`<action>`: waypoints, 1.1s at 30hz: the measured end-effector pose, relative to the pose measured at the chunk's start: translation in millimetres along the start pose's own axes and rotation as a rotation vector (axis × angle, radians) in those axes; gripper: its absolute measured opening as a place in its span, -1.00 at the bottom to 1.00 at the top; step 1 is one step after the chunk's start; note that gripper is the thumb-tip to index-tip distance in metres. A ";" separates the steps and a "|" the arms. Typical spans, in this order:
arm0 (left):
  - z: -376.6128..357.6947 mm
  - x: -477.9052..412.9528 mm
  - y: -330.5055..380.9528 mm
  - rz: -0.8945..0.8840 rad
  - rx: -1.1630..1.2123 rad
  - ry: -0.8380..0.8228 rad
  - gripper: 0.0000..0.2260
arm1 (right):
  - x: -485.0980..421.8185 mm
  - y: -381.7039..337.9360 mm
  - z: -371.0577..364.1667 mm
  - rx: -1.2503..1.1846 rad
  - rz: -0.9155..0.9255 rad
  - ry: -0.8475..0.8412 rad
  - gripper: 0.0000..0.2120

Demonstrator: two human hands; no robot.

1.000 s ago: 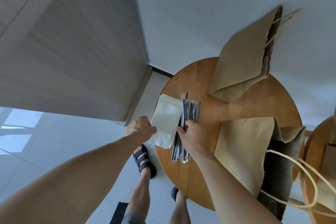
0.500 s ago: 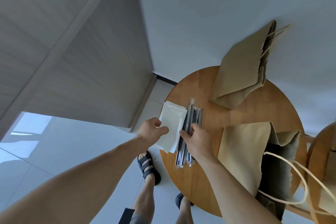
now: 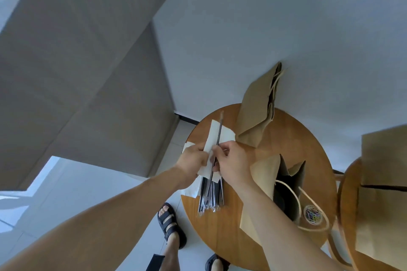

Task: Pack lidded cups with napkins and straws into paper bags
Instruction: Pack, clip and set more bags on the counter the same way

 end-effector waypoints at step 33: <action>-81.6 52.6 45.5 -0.267 -0.070 -0.217 -0.68 | 26.1 -49.1 143.5 -0.469 -0.134 0.038 -0.74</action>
Point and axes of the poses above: each hand's wrist, its own x-axis away from the middle knuckle, its own z-axis out of the back of the hand, y = z × x, the point moved 1 cm from there along -x, towards the middle knuckle, and after that the axes turned 5 degrees about y, right-handed, at the moved point
